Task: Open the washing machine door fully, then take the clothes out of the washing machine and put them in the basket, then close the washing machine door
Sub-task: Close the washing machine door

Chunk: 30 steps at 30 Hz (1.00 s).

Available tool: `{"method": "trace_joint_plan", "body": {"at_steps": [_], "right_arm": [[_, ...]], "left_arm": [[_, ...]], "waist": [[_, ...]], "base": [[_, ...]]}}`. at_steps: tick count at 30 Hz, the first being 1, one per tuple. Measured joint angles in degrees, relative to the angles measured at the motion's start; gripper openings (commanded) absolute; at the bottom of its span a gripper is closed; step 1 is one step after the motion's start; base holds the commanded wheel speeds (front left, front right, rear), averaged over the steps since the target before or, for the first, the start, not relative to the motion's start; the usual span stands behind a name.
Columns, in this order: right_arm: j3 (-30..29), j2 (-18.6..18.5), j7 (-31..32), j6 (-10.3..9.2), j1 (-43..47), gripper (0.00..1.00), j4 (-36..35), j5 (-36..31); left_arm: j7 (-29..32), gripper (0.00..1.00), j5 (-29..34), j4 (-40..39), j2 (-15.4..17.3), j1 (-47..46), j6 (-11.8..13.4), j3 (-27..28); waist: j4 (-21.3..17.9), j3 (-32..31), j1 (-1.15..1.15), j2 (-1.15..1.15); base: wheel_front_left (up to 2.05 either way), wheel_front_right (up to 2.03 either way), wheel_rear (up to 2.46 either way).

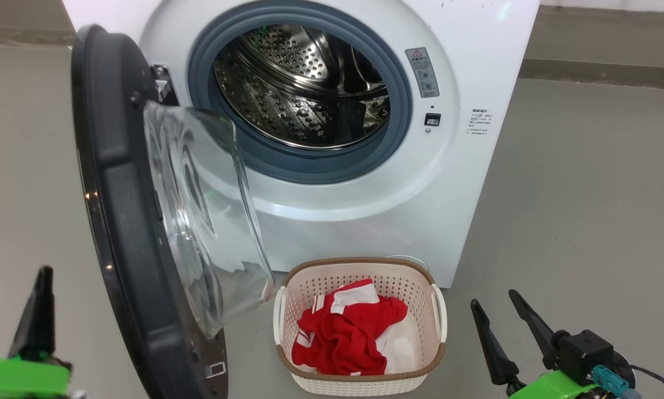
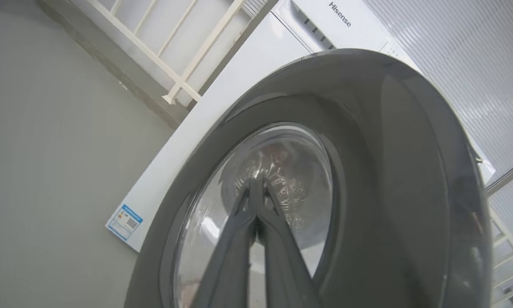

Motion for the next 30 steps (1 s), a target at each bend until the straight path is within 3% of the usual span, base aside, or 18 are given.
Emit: {"method": "trace_joint_plan", "body": {"at_steps": [2, 6, 12, 17, 30], "right_arm": [[0.0, 0.0, 0.0, 0.0, 0.0, 1.0, 0.0, 0.3], [0.0, 0.0, 0.0, 0.0, 0.1, 1.0, 0.0, 0.3], [-0.1, 0.0, 0.0, 0.0, 0.1, 1.0, 0.0, 0.3], [0.0, 0.0, 0.0, 0.0, 0.1, 1.0, 0.0, 0.3], [0.1, 0.0, 0.0, 0.0, 0.0, 1.0, 0.2, 0.2]], "left_arm": [[5.5, 0.0, -8.1, -1.9, -1.4, -1.7, 3.4, 2.2], [17.0, 0.0, -23.3, -5.1, -2.9, -4.3, 12.8, 5.4], [24.7, 0.0, -34.5, -10.1, -3.2, -6.1, 21.6, 7.6], [27.8, 0.0, -36.1, -14.5, -3.5, -5.9, 22.5, 5.8], [25.6, 0.0, -41.5, -19.0, -3.6, -3.9, 23.5, 3.1]], "waist": [[0.0, 0.0, 0.0, 0.0], [-0.1, 0.0, 0.0, 0.0], [-0.5, 0.4, 0.0, 0.0], [-1.0, 0.9, 0.0, 0.0], [-4.3, 2.7, 0.0, 0.0]], "base": [[0.0, 0.0, 0.0], [0.0, 0.0, 0.0], [0.0, 0.0, 0.0], [0.0, 0.0, 0.0], [0.0, 0.0, 0.0]]}}
